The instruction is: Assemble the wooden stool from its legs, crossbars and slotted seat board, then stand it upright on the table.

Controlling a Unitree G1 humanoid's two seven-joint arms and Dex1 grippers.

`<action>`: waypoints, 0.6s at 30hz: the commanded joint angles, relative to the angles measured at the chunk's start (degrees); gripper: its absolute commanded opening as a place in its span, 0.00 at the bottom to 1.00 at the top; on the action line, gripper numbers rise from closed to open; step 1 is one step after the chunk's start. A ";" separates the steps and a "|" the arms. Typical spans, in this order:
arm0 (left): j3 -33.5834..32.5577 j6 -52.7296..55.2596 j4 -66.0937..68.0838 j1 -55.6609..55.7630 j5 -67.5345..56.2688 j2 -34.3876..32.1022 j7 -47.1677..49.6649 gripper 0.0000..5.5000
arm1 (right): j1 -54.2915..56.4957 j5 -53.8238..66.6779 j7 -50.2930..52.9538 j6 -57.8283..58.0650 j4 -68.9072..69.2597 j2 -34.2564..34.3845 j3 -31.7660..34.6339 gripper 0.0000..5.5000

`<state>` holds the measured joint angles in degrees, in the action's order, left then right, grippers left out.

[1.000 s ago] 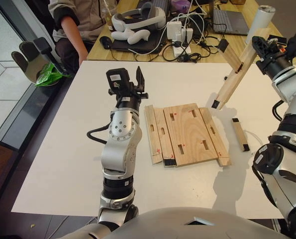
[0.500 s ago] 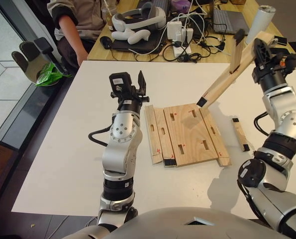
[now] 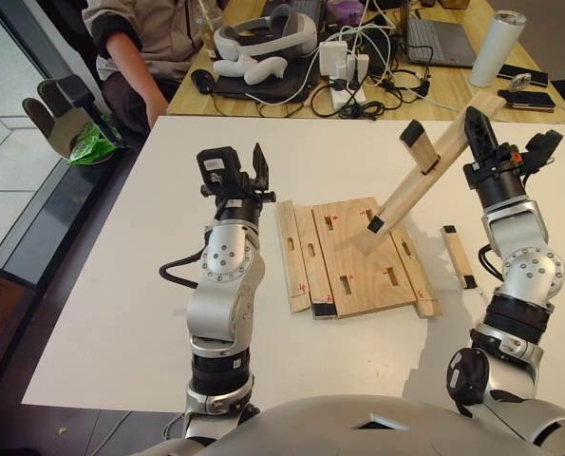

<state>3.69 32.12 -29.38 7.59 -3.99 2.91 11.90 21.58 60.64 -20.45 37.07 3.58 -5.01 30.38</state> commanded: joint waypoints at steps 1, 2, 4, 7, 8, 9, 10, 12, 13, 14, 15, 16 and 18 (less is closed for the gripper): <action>0.38 -0.44 0.36 -0.40 0.66 1.98 0.58 0.44 | -0.14 13.38 0.97 6.38 1.27 -2.07 2.19 0.18; 0.43 -0.67 0.62 -0.16 0.67 2.09 0.66 0.44 | 0.16 16.87 1.96 7.57 0.84 -2.33 2.81 0.18; 0.50 -1.01 0.96 0.09 0.60 2.17 0.74 0.44 | 0.66 22.55 3.70 9.05 0.07 -2.94 3.47 0.18; 0.69 -1.40 1.33 0.08 0.44 2.03 0.53 0.44 | 0.56 30.27 6.08 10.28 -0.54 -3.60 3.51 0.18; 0.65 -1.52 1.41 0.12 0.41 1.93 0.46 0.44 | 0.33 31.70 6.46 10.55 -0.51 -3.87 3.13 0.18; 0.55 -1.62 1.51 0.23 0.38 1.87 0.44 0.44 | 0.16 32.83 6.88 10.66 -0.47 -4.08 2.79 0.18; 0.37 -1.64 1.51 0.36 0.37 1.81 0.48 0.44 | 0.15 33.05 7.08 10.63 -0.44 -4.40 2.29 0.18; 0.07 -1.46 1.08 0.39 0.35 1.70 0.56 0.44 | -0.46 30.07 6.67 10.03 0.63 -5.49 0.53 0.18; -0.03 -1.24 0.59 0.27 0.38 1.62 0.63 0.44 | -1.07 25.20 6.36 8.34 2.01 -6.31 -1.18 0.18; -0.08 -1.08 -0.13 -0.49 0.39 1.57 0.71 0.44 | -2.42 20.79 6.66 7.33 4.87 -6.79 -3.43 0.18; 0.02 -0.88 -0.68 -1.40 0.44 1.50 0.73 0.44 | -4.35 18.99 8.06 7.46 8.44 -6.56 -5.37 0.18; 0.22 -0.68 -1.13 -2.20 0.52 1.45 0.73 0.44 | -6.50 18.09 9.13 7.83 11.94 -6.39 -7.01 0.18; 0.36 -0.05 -2.25 -3.06 0.54 1.25 0.63 0.44 | -11.54 17.78 12.11 7.88 18.31 -6.31 -8.21 0.18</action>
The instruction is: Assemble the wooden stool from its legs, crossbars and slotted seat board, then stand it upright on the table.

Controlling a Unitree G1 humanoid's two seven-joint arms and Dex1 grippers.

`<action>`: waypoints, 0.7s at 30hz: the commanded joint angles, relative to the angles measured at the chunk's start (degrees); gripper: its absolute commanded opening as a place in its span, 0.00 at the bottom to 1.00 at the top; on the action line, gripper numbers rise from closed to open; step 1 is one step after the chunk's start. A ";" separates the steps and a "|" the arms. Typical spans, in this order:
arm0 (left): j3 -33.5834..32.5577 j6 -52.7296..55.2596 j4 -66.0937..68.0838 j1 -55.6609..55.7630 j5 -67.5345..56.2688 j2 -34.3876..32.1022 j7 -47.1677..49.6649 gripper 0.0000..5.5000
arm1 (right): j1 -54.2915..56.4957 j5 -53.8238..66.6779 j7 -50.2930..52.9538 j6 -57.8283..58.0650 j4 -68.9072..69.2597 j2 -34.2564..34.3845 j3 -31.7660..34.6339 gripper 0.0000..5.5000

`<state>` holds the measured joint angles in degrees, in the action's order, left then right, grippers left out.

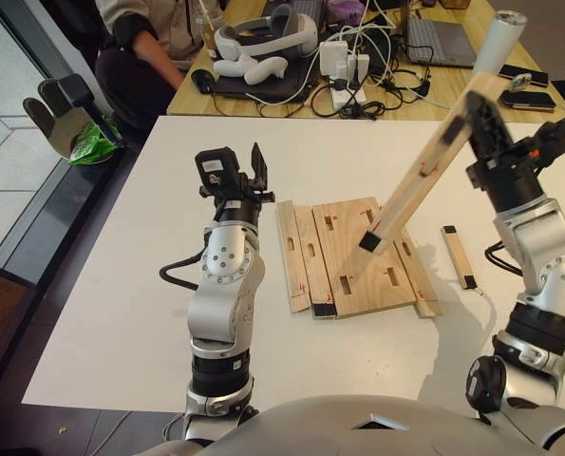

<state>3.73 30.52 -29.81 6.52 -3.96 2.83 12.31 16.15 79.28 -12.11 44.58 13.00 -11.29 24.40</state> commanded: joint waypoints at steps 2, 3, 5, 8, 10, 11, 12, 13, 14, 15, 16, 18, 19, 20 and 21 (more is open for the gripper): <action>-0.22 2.06 -2.77 -2.41 0.46 1.03 0.21 0.44 | -11.02 -0.76 7.77 -0.43 14.20 -1.00 -1.40 0.18; -0.47 2.23 -3.02 -2.57 0.51 0.87 0.19 0.44 | -13.06 -0.84 9.34 -0.65 16.27 -1.91 -0.80 0.18; -0.78 2.48 -3.42 -3.07 0.71 0.78 0.26 0.44 | -16.18 -0.65 11.57 -1.01 19.16 -4.38 0.69 0.18; -0.52 2.89 -3.83 -3.57 0.80 0.88 0.05 0.44 | -18.68 -0.32 11.87 -2.02 20.72 -7.16 2.23 0.18; -0.71 3.36 -4.07 -3.54 0.66 0.72 -0.23 0.44 | -19.08 -2.76 9.49 -4.29 19.72 -8.03 3.10 0.18; -1.10 3.60 -4.24 -3.58 0.56 0.51 -0.38 0.44 | -19.02 -4.62 8.02 -5.88 19.22 -8.15 3.07 0.18; -1.54 3.95 -4.43 -3.55 0.47 0.16 -0.63 0.44 | -18.83 -7.36 6.26 -7.87 18.42 -8.06 2.62 0.18; -1.80 4.25 -4.56 -3.49 0.44 -0.13 -0.87 0.44 | -18.67 -9.69 4.71 -9.65 17.47 -7.86 2.14 0.18; -1.98 4.60 -4.44 -2.97 0.31 -0.53 -1.39 0.44 | -18.65 -12.19 3.29 -11.68 16.52 -7.39 1.68 0.18; -2.14 4.88 -4.27 -2.47 0.19 -0.79 -1.84 0.44 | -18.63 -14.19 2.16 -13.42 15.64 -6.78 1.27 0.18; -2.27 5.22 -4.05 -1.79 0.08 -1.02 -2.30 0.44 | -18.74 -16.03 1.12 -15.03 15.03 -6.21 0.78 0.18; -2.40 5.78 -3.74 -0.63 -0.02 -1.41 -3.12 0.44 | -19.30 -19.23 -0.76 -17.52 14.17 -5.33 -0.42 0.18; -2.46 5.93 -3.61 -0.27 0.02 -1.51 -3.44 0.44 | -19.38 -20.46 -1.52 -18.55 13.54 -4.90 -0.98 0.18; -2.51 6.02 -3.51 -0.08 0.09 -1.50 -3.66 0.44 | -19.32 -21.27 -1.90 -19.31 12.91 -4.35 -1.30 0.18; -2.43 6.06 -3.42 0.04 0.22 -1.41 -3.79 0.44 | -19.14 -21.82 -2.25 -19.97 12.23 -3.90 -1.54 0.18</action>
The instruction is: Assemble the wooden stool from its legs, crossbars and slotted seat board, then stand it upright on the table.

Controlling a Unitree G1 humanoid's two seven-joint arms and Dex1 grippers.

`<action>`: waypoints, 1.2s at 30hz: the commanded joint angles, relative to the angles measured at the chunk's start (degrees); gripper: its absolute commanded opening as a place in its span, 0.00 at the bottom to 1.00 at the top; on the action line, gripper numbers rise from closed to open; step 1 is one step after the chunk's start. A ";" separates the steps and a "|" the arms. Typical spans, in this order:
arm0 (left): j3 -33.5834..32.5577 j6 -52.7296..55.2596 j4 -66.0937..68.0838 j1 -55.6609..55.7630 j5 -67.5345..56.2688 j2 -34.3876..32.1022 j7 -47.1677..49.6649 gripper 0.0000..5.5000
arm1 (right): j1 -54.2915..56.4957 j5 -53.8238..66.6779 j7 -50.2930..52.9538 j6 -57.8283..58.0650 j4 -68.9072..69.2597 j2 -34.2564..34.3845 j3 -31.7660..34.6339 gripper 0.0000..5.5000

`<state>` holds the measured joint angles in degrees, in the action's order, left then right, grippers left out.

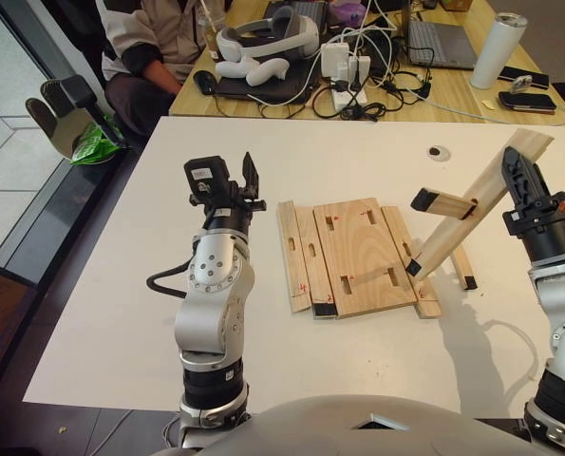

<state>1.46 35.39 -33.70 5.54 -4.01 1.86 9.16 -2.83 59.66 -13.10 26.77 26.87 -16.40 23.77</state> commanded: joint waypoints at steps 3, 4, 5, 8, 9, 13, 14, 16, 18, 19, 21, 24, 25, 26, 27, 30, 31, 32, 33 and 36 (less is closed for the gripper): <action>0.28 1.30 0.72 1.51 0.55 -0.26 -0.95 0.44 | 0.17 -3.47 -1.76 -3.53 -2.96 2.25 -1.26 0.18; 0.44 1.31 0.79 1.67 0.64 -0.25 -1.02 0.44 | 0.19 -3.71 -1.81 -3.81 -3.24 2.54 -1.30 0.18; 0.56 1.27 0.84 1.77 0.70 -0.24 -1.10 0.44 | 0.07 -3.93 -1.82 -4.11 -3.43 2.92 -1.43 0.18; 0.78 1.21 0.87 1.95 0.87 -0.05 -1.12 0.44 | -0.26 -3.78 -0.99 -4.49 -3.43 4.23 -1.42 0.18; 0.89 1.27 0.77 2.09 0.94 0.06 -1.05 0.44 | -0.38 -3.69 -0.85 -4.44 -3.32 4.62 -1.59 0.18; 1.08 1.20 0.62 2.18 1.41 0.66 -0.70 0.44 | -0.60 -3.34 0.20 -3.44 -3.52 5.45 -1.97 0.18; 0.88 1.21 0.59 2.20 1.50 0.77 -0.61 0.44 | -0.71 -3.33 0.56 -3.15 -3.59 5.48 -2.08 0.18; 0.29 1.51 0.49 2.68 1.72 0.94 -0.25 0.44 | -0.15 -3.59 1.36 -2.52 -4.07 4.97 -2.31 0.18; -0.18 1.74 0.27 2.98 1.90 1.12 0.17 0.44 | 0.43 -3.83 1.81 -1.92 -4.40 4.35 -2.48 0.18; -0.29 1.85 0.16 3.04 2.01 1.24 0.39 0.44 | 0.73 -3.99 2.02 -1.40 -4.60 3.90 -2.62 0.18; -0.27 1.97 -0.10 2.83 2.22 1.67 0.92 0.44 | 1.09 -4.33 2.51 -0.52 -5.18 3.11 -2.68 0.18; 0.14 2.02 -0.61 2.15 2.50 2.17 1.41 0.44 | 1.45 -5.31 3.35 0.80 -5.79 2.32 -2.97 0.18; 0.23 1.94 -0.67 1.97 2.57 2.28 1.48 0.44 | 1.63 -5.32 3.82 1.38 -6.02 2.30 -3.15 0.18; 0.33 1.93 -0.70 1.95 2.64 2.39 1.58 0.44 | 1.84 -5.51 4.09 1.71 -6.22 2.13 -3.28 0.18; 0.40 1.89 -0.74 1.91 2.67 2.46 1.68 0.44 | 1.97 -5.30 4.29 2.08 -6.36 2.12 -3.35 0.18; 0.58 1.58 -0.76 1.61 2.74 2.66 2.08 0.44 | 2.48 -5.79 4.75 2.38 -6.55 2.23 -3.78 0.18; 0.64 1.51 -0.77 1.54 2.76 2.72 2.21 0.44 | 2.81 -5.51 5.24 2.46 -6.60 2.55 -3.74 0.18; 0.73 1.49 -0.76 1.53 2.77 2.77 2.32 0.44 | 3.04 -5.18 5.58 2.54 -6.65 2.76 -3.65 0.18; 0.85 1.43 -0.75 1.52 2.78 2.83 2.43 0.44 | 3.26 -5.42 5.78 2.43 -6.73 2.83 -3.79 0.18; 1.24 1.13 -0.61 1.46 2.78 3.00 2.61 0.44 | 3.17 -6.99 5.87 1.92 -6.54 2.87 -4.80 0.18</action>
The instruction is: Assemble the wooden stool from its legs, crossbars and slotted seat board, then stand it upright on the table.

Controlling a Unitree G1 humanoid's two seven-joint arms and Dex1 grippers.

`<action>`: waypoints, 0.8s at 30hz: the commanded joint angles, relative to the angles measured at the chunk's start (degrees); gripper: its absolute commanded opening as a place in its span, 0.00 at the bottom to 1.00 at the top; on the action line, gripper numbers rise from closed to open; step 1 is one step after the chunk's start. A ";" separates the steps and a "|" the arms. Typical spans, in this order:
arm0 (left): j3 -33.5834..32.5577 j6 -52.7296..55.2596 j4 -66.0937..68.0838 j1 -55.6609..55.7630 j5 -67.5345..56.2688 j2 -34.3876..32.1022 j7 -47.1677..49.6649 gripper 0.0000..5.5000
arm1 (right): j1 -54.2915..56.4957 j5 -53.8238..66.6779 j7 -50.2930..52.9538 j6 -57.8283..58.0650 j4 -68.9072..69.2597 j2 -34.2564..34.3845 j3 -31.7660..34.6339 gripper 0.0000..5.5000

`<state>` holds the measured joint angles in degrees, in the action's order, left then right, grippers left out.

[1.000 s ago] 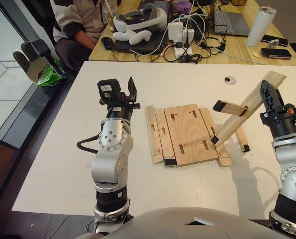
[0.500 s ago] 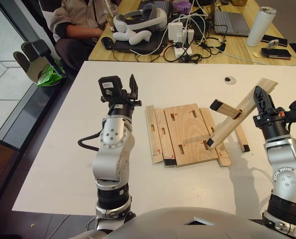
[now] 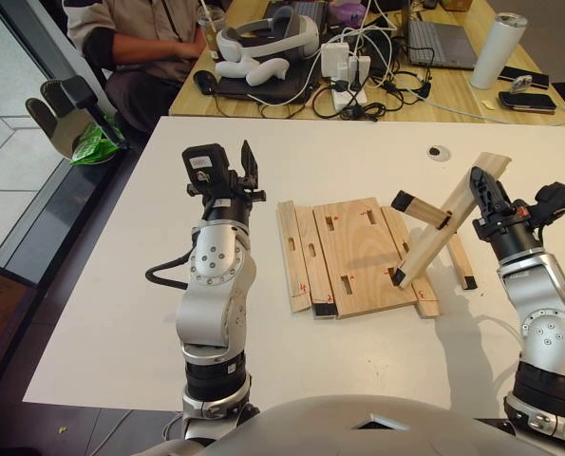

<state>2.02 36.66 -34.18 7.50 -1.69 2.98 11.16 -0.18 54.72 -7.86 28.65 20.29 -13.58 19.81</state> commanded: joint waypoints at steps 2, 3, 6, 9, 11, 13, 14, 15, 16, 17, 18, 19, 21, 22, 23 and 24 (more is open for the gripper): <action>0.76 -0.37 -0.10 -0.65 0.40 1.90 0.71 0.44 | 0.29 -6.59 -0.94 -1.83 0.85 -1.08 -3.08 0.18; 0.79 -0.49 -0.16 -0.83 0.40 1.92 0.81 0.44 | 0.41 -8.47 -1.79 -2.69 1.19 -1.55 -4.10 0.18; 1.06 -0.78 -0.24 -1.27 0.36 1.99 1.05 0.44 | 1.16 -12.16 -3.73 -5.08 2.43 -1.87 -6.42 0.18; 1.27 -0.88 -0.13 -1.18 0.21 1.91 1.04 0.44 | 0.16 -16.48 -6.41 -8.98 3.78 -1.84 -8.17 0.18; 1.16 -0.78 -0.17 -1.06 0.03 1.61 0.83 0.44 | -1.16 -18.72 -7.71 -11.24 4.94 -1.53 -8.99 0.18; 0.68 -0.39 -0.51 -1.12 -0.17 0.95 0.40 0.44 | -2.45 -20.84 -9.26 -13.39 6.65 -1.61 -9.86 0.18; 0.38 -0.19 -0.68 -1.14 -0.26 0.60 0.14 0.44 | -3.02 -21.57 -9.90 -14.10 7.56 -1.73 -10.28 0.18; 0.18 0.08 -0.87 -1.06 -0.28 0.29 -0.13 0.44 | -3.75 -21.73 -10.65 -14.53 8.60 -1.92 -10.39 0.18; -0.09 0.31 -1.05 -0.97 -0.29 0.04 -0.35 0.44 | -4.36 -21.53 -11.33 -14.59 9.41 -2.07 -10.34 0.18; -0.34 0.59 -1.28 -0.83 -0.25 -0.12 -0.54 0.44 | -5.34 -20.74 -12.24 -14.21 10.28 -2.59 -9.87 0.18; -0.74 0.92 -1.68 -0.75 -0.15 -0.41 -0.76 0.44 | -6.31 -19.62 -13.36 -13.30 11.11 -3.49 -9.18 0.18; -1.21 1.19 -2.03 -0.72 -0.11 -0.65 -0.95 0.44 | -6.94 -18.71 -14.17 -12.45 11.70 -4.25 -8.68 0.18; -2.41 1.97 -3.40 -0.96 0.17 -1.13 -1.01 0.44 | -9.16 -14.90 -17.02 -9.47 13.84 -8.09 -6.12 0.18; -3.02 2.35 -3.97 -0.89 0.22 -1.30 -0.98 0.44 | -10.02 -13.26 -17.95 -8.09 14.63 -9.69 -5.01 0.18; -3.54 2.79 -4.44 -0.68 0.21 -1.47 -1.03 0.44 | -11.45 -11.77 -18.80 -7.03 15.64 -11.05 -3.73 0.18; -4.16 3.27 -4.94 -0.53 0.11 -1.71 -1.19 0.44 | -12.44 -10.63 -19.19 -6.14 16.50 -12.05 -3.03 0.18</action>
<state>-1.10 38.30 -37.90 6.57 -1.73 2.04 10.35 -10.35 42.20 -25.99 19.94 34.85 -23.37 15.11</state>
